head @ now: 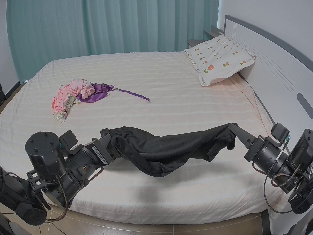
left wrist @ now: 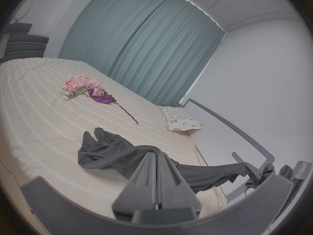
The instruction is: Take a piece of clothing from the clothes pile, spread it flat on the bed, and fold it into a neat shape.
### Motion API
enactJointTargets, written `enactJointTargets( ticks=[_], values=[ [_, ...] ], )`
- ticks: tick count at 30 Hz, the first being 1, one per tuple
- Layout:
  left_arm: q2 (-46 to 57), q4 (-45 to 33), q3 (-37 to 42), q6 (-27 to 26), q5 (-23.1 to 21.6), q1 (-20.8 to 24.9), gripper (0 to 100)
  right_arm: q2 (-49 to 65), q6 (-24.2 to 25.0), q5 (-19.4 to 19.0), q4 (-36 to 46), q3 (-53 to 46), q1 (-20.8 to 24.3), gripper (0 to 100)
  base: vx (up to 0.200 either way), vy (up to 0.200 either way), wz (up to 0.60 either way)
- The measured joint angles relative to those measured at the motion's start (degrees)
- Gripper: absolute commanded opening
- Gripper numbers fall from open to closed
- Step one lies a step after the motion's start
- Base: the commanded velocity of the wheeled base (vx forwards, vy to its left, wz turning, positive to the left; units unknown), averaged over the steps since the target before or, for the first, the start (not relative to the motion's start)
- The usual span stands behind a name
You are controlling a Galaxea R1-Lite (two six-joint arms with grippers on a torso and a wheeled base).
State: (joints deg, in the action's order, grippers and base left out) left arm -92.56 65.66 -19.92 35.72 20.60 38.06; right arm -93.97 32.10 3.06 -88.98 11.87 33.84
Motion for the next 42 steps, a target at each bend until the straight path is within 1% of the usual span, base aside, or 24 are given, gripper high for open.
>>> enactJointTargets(
  ticks=[4, 7, 10, 16, 20, 24, 29, 33, 35, 37, 40, 42],
  values=[
    [2.55, -0.3, -0.02, -1.76, 1.12, -0.3, 0, 3.51, -1.85, 0.05, 0.27, -0.06, 1.52, 0, 0.0, 0.0, 0.0],
    [4.72, -1.39, -0.28, -3.21, 1.62, -0.72, 0, 6.62, -3.04, 0.09, 2.0, 0.68, 3.3, 0, 0.0, 0.0, 0.0],
    [6.66, -4.53, -1.83, -4.35, 1.91, -2.04, 0, 9.63, -3.66, 1.06, 6.86, 3.58, 5.35, 0, 0.0, 0.0, 0.0],
    [8.97, -11.98, -7.89, -5.16, 2.15, -5.01, 0, 13.07, -4.16, 3.75, 14.24, 14.08, 7.08, 0, 0.0, 0.0, 0.0],
    [11.67, -20.42, -13.64, -5.34, 2.27, -6.58, 0, 15.21, -4.4, 4.77, 21.89, 25.2, 7.19, 0, 0.0, 0.0, 0.0],
    [14.86, -29.45, -18.75, -5.27, 2.33, -7.35, 0, 16.81, -4.51, 5.58, 30.16, 35.28, 6.84, 0, 0.0, 0.0, 0.0],
    [18.04, -35.67, -23.82, -4.88, 2.38, -8.24, 0, 18.08, -4.64, 7.45, 36.4, 45.15, 6.58, 0, 0.0, 0.0, 0.0],
    [19.08, -36.95, -25.83, -4.46, 2.38, -9.51, 0, 17.98, -4.51, 8.48, 42.58, 48.98, 6.1, 0, 0.0, 0.0, 0.0],
    [18.92, -37.23, -26.22, -3.91, 2.38, -10.03, 0, 17.34, -4.35, 8.35, 43.58, 50.12, 5.0, 0, 0.0, 0.0, 0.0],
    [18.62, -37.3, -26.49, -3.25, 2.35, -10.3, 0, 16.43, -4.27, 7.91, 43.74, 51.05, 3.58, 0, 0.0, 0.0, 0.0],
    [17.48, -37.45, -26.6, -2.15, 2.19, -10.58, 0, 13.54, -3.96, 6.64, 43.8, 52.5, 0.13, 0, 0.0, 0.0, 0.0],
    [16.52, -37.47, -26.6, -1.78, 2.11, -10.67, 0, 11.45, -3.78, 5.94, 43.8, 53.14, -1.95, 0, 0.2, 0.0, 0.0]
  ],
)
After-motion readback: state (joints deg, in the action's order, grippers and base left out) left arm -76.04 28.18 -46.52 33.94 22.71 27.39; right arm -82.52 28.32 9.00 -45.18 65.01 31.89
